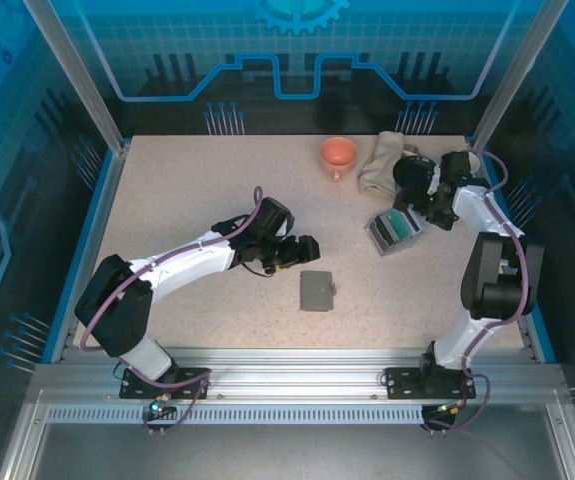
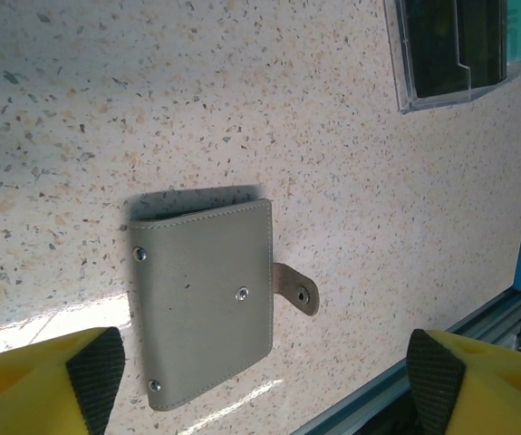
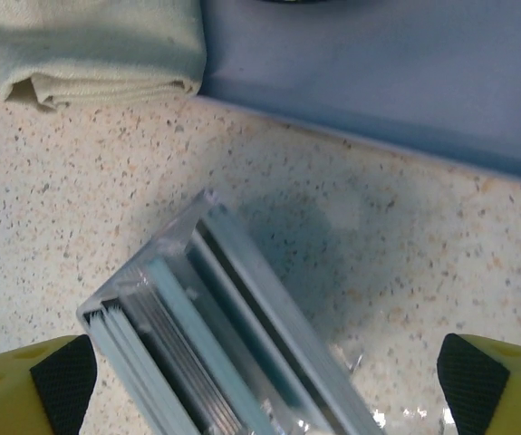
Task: Put the credit cards into the card holder
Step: Move the storage box to the center of the table.
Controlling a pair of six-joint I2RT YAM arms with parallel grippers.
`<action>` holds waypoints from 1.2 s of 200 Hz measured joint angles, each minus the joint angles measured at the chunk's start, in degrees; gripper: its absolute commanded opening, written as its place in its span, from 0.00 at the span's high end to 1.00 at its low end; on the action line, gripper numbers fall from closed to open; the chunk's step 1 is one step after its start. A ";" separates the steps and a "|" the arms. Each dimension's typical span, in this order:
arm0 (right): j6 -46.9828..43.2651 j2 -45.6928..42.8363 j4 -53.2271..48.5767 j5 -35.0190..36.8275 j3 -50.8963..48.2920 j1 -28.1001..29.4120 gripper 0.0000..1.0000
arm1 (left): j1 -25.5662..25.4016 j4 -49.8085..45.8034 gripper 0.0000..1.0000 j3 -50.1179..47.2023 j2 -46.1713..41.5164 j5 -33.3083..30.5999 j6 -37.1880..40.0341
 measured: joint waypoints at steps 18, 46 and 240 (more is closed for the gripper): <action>-0.57 2.08 0.22 -1.27 1.11 -0.37 0.00 | 0.04 -0.17 0.14 0.00 0.00 -0.15 0.09; -0.74 5.90 0.59 -4.66 2.97 -0.39 0.00 | 0.15 -0.68 0.13 0.02 0.00 -0.20 1.05; -2.49 9.46 4.74 -24.11 2.36 19.34 0.08 | 7.54 2.69 0.20 -1.20 1.33 2.69 0.61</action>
